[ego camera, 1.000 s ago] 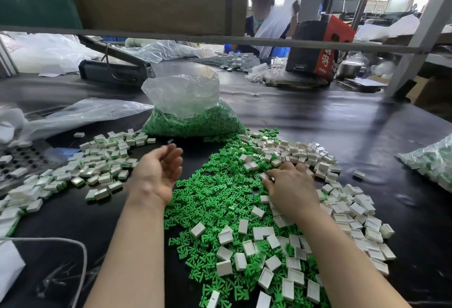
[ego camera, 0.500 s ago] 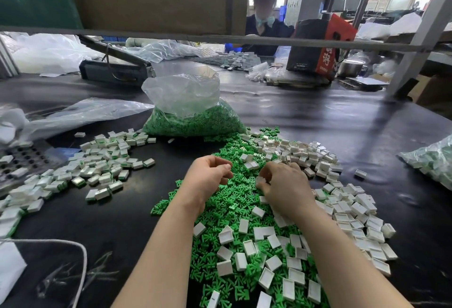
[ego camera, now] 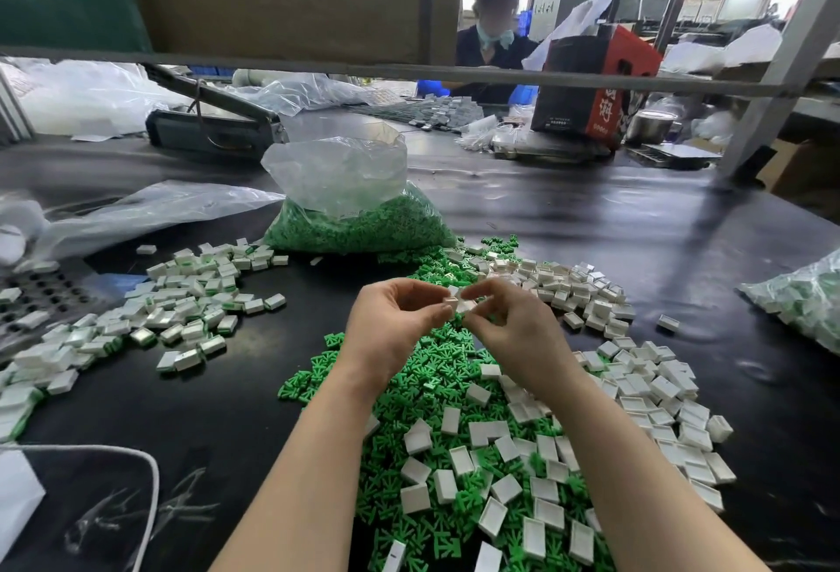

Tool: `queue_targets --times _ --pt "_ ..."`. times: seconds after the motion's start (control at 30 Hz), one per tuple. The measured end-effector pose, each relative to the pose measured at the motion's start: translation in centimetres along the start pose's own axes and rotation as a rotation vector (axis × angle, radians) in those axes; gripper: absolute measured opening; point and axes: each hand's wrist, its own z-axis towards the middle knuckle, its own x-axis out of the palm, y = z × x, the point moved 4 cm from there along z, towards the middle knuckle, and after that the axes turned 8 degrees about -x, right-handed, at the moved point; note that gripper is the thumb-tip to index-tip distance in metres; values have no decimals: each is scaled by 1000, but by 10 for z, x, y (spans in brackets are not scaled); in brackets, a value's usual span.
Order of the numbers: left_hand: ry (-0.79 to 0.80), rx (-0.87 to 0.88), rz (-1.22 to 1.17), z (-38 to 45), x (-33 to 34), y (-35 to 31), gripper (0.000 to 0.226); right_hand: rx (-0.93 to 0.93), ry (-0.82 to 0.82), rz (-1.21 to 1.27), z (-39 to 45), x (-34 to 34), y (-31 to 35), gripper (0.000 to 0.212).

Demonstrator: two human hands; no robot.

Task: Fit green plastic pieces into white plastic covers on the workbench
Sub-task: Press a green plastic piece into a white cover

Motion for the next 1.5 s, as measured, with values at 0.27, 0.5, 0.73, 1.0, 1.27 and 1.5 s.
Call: queue_targets --times 0.27,0.5,0.73,1.0,1.27,1.5 --pt "23 39 41 0 -4 -1 10 27 294 -483 -6 16 -1 22" --pt "27 -22 -92 0 -3 2 7 -36 278 -521 -6 21 2 27" --pt "-19 -59 -86 2 -7 4 12 -40 201 -429 -7 17 3 14" --pt "-27 -92 -157 2 -9 6 8 40 40 -44 -3 4 3 7" --pt "-9 -106 -183 0 -7 4 10 130 -49 504 -7 -5 9 19" --pt "3 -126 -184 -1 -7 2 9 196 -123 757 -7 -9 12 10"
